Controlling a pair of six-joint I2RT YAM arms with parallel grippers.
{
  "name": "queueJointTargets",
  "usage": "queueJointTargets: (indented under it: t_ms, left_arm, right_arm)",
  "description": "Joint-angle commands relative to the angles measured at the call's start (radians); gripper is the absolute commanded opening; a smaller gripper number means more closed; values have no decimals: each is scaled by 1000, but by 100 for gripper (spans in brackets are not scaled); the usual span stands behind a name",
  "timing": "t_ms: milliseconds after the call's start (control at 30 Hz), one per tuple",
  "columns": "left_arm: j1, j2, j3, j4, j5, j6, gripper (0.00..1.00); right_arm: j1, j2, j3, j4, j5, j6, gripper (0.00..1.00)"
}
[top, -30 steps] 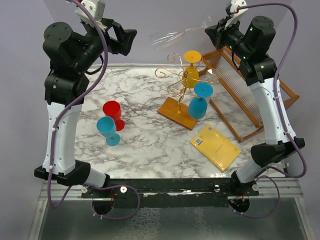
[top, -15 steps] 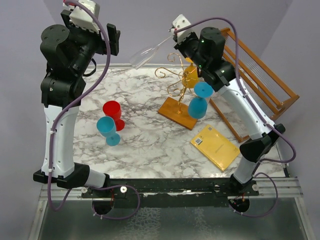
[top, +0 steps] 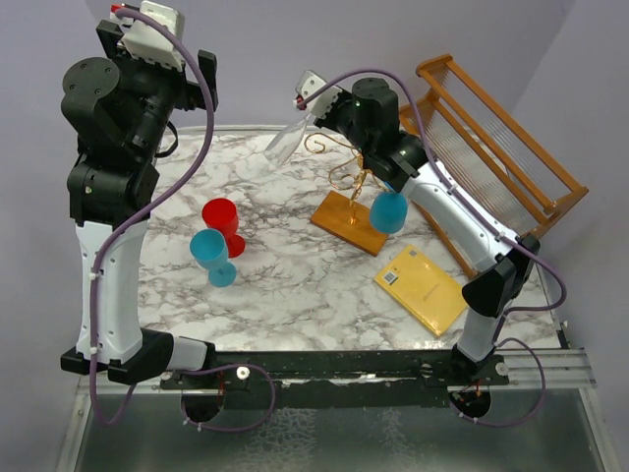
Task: Place the wine glass upside down on the wine glass rack
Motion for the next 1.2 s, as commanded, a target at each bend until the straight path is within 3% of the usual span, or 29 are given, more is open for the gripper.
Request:
queueJointTargets:
  t_ms: [0,1167]
  left_arm:
    - [5,-12,-16,4,-18,20,98]
    - [7,-6,-36,11,15,7,98]
  right_arm:
    - [10,-20,-21,23,49,-41,1]
    - [13,-147,-230,53,174,-155,1]
